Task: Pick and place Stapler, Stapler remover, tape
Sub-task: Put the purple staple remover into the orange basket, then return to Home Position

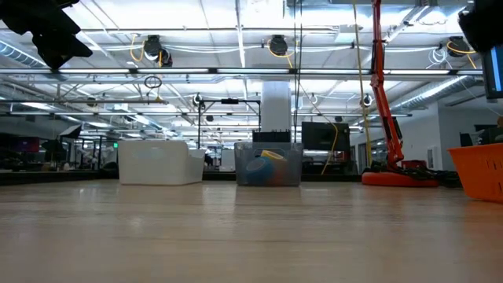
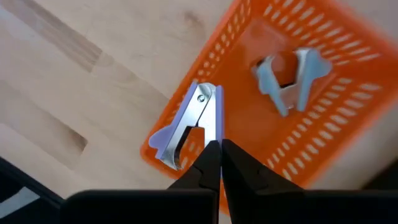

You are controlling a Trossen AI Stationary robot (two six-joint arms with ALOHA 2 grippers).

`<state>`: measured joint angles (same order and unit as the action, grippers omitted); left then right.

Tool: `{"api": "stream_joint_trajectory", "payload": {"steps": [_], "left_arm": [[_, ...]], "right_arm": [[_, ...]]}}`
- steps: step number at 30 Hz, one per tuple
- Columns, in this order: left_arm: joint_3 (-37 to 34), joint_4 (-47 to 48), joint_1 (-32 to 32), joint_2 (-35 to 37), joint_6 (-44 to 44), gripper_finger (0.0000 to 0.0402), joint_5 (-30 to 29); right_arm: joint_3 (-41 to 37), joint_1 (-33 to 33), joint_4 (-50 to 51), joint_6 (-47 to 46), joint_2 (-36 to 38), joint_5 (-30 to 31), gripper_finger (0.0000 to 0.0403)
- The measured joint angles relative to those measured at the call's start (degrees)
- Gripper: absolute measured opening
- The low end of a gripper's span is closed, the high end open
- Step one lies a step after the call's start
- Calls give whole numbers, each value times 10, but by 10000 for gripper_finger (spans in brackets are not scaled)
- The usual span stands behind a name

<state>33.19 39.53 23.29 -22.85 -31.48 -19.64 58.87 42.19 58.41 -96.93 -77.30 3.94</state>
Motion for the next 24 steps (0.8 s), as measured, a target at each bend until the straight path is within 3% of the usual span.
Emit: {"api": "stream_joint_trajectory", "payload": {"steps": [7, 15, 24], "left_arm": [[0, -2, 0, 0, -2, 202, 0], [0, -38, 0, 0, 22, 202, 2], [0, -38, 0, 0, 33, 202, 2]], "right_arm": [[-105, 3, -87, -23, 40, -24, 0], [-114, 3, -86, -6, 59, -25, 6], [-124, 3, -95, 9, 60, -42, 62]]}}
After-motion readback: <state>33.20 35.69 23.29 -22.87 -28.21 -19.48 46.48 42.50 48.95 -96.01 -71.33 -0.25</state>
